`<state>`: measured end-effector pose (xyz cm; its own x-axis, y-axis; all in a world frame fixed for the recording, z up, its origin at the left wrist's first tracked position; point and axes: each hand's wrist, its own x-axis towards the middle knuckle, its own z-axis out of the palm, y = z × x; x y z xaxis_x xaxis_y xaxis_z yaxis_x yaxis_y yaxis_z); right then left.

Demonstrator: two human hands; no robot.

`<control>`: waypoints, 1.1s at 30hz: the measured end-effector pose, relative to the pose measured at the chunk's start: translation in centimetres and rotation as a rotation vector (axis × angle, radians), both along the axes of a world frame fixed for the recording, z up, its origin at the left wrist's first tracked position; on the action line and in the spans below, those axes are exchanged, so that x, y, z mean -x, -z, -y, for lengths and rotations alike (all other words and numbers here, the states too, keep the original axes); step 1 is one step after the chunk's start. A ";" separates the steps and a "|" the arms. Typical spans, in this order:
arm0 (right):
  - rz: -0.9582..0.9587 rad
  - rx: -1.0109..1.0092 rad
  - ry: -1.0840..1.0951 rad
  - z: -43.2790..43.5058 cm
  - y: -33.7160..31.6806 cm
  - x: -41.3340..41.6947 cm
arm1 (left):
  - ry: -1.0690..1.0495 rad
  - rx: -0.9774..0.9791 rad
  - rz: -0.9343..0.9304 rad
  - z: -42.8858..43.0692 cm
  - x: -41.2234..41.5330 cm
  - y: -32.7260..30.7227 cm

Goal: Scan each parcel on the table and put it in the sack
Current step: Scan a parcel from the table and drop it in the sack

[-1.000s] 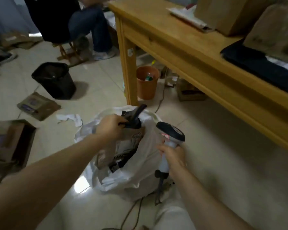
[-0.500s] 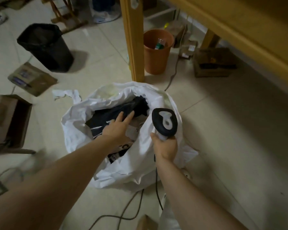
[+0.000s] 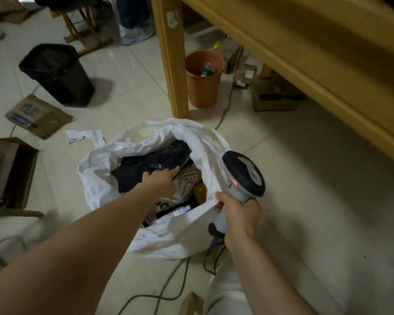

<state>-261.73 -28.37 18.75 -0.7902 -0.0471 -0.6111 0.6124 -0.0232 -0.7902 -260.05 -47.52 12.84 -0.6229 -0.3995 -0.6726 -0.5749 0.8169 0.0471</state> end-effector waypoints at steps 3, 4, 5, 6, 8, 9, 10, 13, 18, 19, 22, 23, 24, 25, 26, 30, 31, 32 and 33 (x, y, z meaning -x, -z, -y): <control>0.012 -0.056 -0.028 -0.7 -1.0 -0.4 | -0.033 -0.018 -0.128 -2.9 -0.9 -3.1; 0.005 -0.056 -0.034 -1.1 -1.6 -0.7 | -0.031 -0.010 -0.176 -3.9 -1.3 -4.1; -0.007 -0.047 -0.039 -1.6 -2.3 -1.1 | -0.030 0.001 -0.226 -4.9 -1.7 -5.2; -0.023 -0.034 -0.046 -2.2 -3.3 -1.6 | -0.029 0.011 -0.275 -5.8 -2.1 -6.2; -0.047 -0.001 -0.054 -3.7 -5.7 -2.9 | -0.022 0.030 -0.380 -7.3 -2.7 -8.2; -0.057 0.024 -0.054 -4.6 -7.2 -3.6 | -0.011 0.047 -0.447 -8.0 -2.9 -9.2; -0.071 0.046 -0.050 -5.5 -8.7 -4.3 | 0.001 0.064 -0.524 -8.8 -3.0 -10.4; -0.134 0.137 -0.013 -8.8 -14.0 -6.1 | 0.026 0.052 -0.756 -11.7 -3.0 -15.3; -0.245 0.282 0.107 -13.9 -22.6 -6.5 | 0.146 0.042 -1.089 -17.6 -1.0 -24.3; -0.262 0.307 0.145 -14.9 -24.0 -6.3 | 0.158 0.020 -1.134 -18.7 -0.4 -25.9; -0.313 0.384 0.210 -18.0 -27.6 -5.4 | 0.172 -0.089 -1.216 -22.4 1.6 -30.4; -0.334 0.399 0.230 -19.1 -28.5 -5.1 | 0.171 -0.107 -1.235 -23.5 2.4 -31.7; -0.353 0.409 0.248 -20.0 -29.2 -4.8 | 0.165 -0.110 -1.244 -24.3 3.4 -32.7; -0.367 0.415 0.264 -20.8 -29.7 -4.4 | 0.143 -0.110 -1.244 -25.0 4.5 -33.6; -0.377 0.421 0.276 -21.6 -30.2 -4.1 | 0.096 -0.121 -1.230 -25.4 5.7 -34.2; -0.387 0.439 0.276 -23.6 -31.0 -2.6 | -0.129 -0.191 -1.172 -26.1 10.1 -36.1; -0.387 0.442 0.268 -23.9 -30.9 -2.1 | -0.157 -0.193 -1.150 -26.1 11.1 -36.4; -0.387 0.443 0.261 -24.1 -30.8 -1.7 | -0.175 -0.181 -1.127 -26.1 12.0 -36.7; -0.388 0.446 0.253 -24.2 -30.7 -1.3 | -0.188 -0.160 -1.105 -26.1 12.9 -36.9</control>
